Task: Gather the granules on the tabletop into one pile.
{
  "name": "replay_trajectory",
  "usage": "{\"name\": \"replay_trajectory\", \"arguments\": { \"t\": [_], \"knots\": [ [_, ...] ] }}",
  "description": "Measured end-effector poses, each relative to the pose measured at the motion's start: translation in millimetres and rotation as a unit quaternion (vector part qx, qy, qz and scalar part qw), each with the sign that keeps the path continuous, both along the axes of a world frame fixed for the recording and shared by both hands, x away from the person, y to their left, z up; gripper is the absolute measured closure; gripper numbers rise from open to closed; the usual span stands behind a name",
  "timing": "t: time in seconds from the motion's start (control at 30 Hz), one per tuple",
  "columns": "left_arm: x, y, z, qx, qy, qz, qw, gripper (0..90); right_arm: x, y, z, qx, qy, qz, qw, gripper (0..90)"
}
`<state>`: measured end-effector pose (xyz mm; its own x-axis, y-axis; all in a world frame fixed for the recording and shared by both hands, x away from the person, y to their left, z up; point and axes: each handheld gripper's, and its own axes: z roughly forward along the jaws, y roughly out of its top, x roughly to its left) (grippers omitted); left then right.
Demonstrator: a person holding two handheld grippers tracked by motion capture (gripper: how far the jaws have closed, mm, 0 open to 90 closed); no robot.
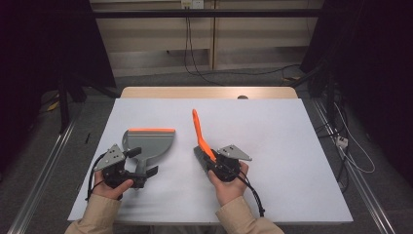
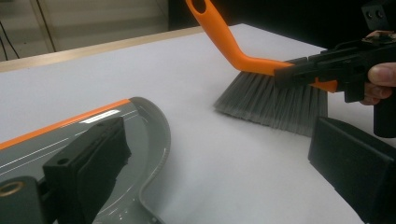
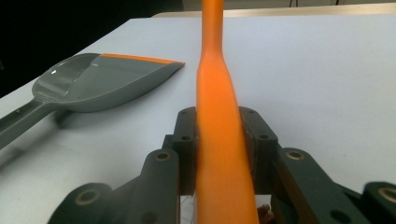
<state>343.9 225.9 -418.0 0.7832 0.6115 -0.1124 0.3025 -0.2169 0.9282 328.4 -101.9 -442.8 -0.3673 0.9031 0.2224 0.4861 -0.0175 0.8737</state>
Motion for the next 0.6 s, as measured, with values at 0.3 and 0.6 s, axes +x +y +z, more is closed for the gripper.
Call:
{"name": "replay_trajectory", "arguments": {
  "t": [0.3,0.6],
  "knots": [
    [0.0,-1.2,-0.1,0.003,-0.002,0.000,1.0000,4.7,-2.7,-6.6,2.5,0.006,0.006,0.005,1.0000,71.3],
    [-0.2,0.3,0.5,-0.001,0.000,0.002,1.0000,4.7,3.4,-16.1,25.1,0.015,-0.019,0.051,0.9984,71.4]
  ]
}}
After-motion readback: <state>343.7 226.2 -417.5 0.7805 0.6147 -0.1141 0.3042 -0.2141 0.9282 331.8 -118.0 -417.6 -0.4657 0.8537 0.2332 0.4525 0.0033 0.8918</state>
